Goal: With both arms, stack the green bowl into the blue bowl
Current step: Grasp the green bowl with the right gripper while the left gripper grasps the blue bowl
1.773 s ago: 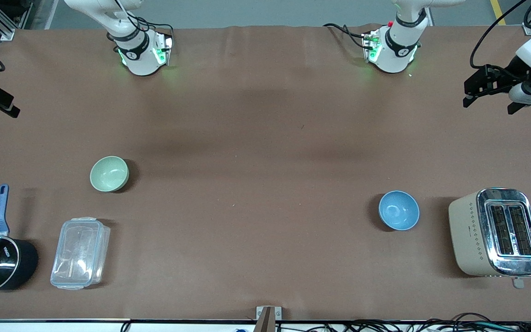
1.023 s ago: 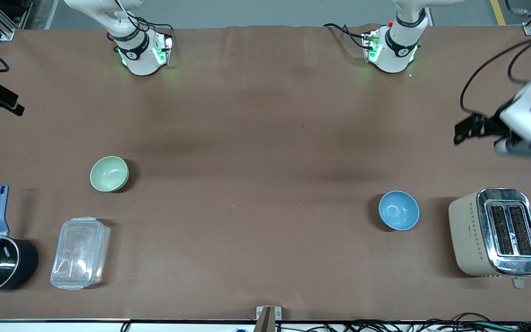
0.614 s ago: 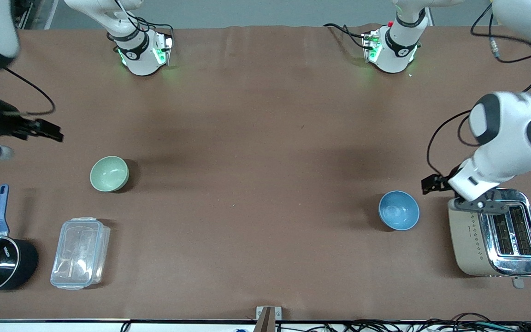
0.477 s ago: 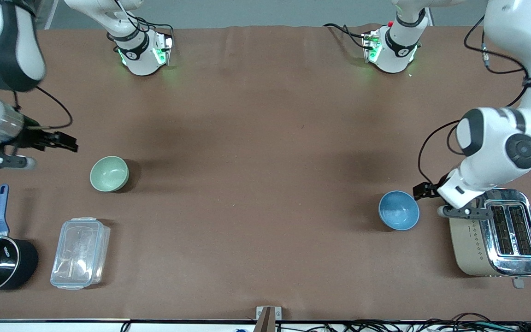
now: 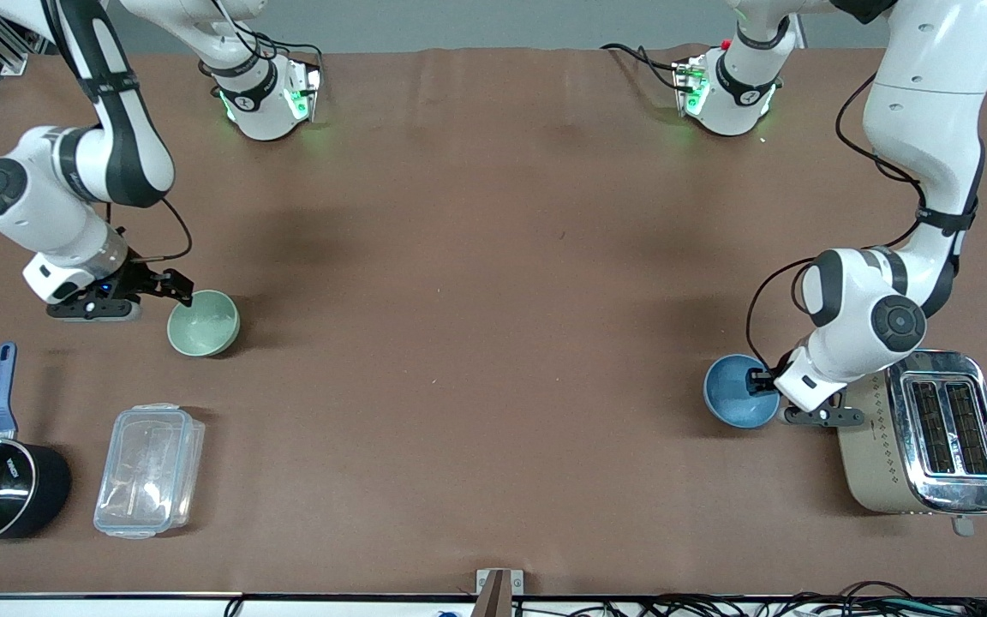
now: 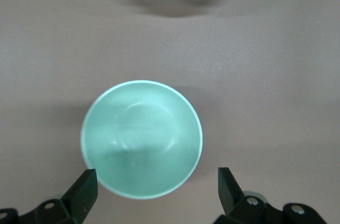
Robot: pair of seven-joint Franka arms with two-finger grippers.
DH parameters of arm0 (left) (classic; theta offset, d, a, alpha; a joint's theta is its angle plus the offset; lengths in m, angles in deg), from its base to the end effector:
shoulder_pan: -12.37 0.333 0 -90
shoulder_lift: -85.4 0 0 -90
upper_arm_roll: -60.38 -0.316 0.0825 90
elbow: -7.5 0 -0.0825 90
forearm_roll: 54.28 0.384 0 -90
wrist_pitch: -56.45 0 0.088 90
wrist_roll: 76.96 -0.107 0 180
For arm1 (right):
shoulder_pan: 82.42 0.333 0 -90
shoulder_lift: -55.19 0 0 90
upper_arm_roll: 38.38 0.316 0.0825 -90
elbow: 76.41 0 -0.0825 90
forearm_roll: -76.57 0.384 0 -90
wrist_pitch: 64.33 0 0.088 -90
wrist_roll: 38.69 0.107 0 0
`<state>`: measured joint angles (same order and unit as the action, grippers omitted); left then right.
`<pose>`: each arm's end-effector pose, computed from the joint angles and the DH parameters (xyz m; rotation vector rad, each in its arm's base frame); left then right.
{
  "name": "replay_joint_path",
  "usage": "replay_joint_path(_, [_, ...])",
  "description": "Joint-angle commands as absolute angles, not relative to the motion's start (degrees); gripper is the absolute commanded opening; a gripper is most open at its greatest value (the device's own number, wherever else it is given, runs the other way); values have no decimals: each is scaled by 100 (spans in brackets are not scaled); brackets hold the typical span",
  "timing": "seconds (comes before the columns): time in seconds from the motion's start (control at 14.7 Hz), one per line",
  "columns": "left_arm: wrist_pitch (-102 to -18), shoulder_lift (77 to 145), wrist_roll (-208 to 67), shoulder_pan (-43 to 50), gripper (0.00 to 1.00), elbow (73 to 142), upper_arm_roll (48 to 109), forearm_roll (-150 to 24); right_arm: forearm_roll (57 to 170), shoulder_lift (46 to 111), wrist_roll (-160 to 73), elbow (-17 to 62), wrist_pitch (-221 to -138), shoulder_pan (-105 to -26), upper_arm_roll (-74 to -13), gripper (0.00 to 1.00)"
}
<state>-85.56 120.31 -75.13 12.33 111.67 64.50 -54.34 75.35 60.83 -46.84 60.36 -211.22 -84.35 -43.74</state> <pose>0.6544 -0.0443 0.2073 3.0962 -0.0401 0.0780 0.5048 -0.0645 0.2858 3.1071 0.0516 0.1165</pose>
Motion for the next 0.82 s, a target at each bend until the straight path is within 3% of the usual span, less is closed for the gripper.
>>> replay_joint_path(0.0, [-8523,12126,-7170,1159,3,10963,6451,-5384,7446,6572,-4879,6289,-22004,-8611,-4382,100])
replay_joint_path(0.2, [-8462,12048,-6705,1097,0,10981,6826,-5384,7446,7012,-4870,6527,-22885,-8620,-4391,99])
replay_joint_path(0.48, [-8137,11836,-5003,957,0,10963,8021,-5315,7454,7005,-4853,6527,-22834,-8611,-4391,82])
replay_joint_path(0.68, [-8145,11985,-3841,-103,0,10718,8130,-5262,7454,7005,-4853,6536,-22834,-8620,-4391,50])
replay_joint_path(0.75, [-8154,12134,-3516,-420,0,10578,8112,-5235,7454,7005,-4853,6536,-22834,-8628,-4391,29])
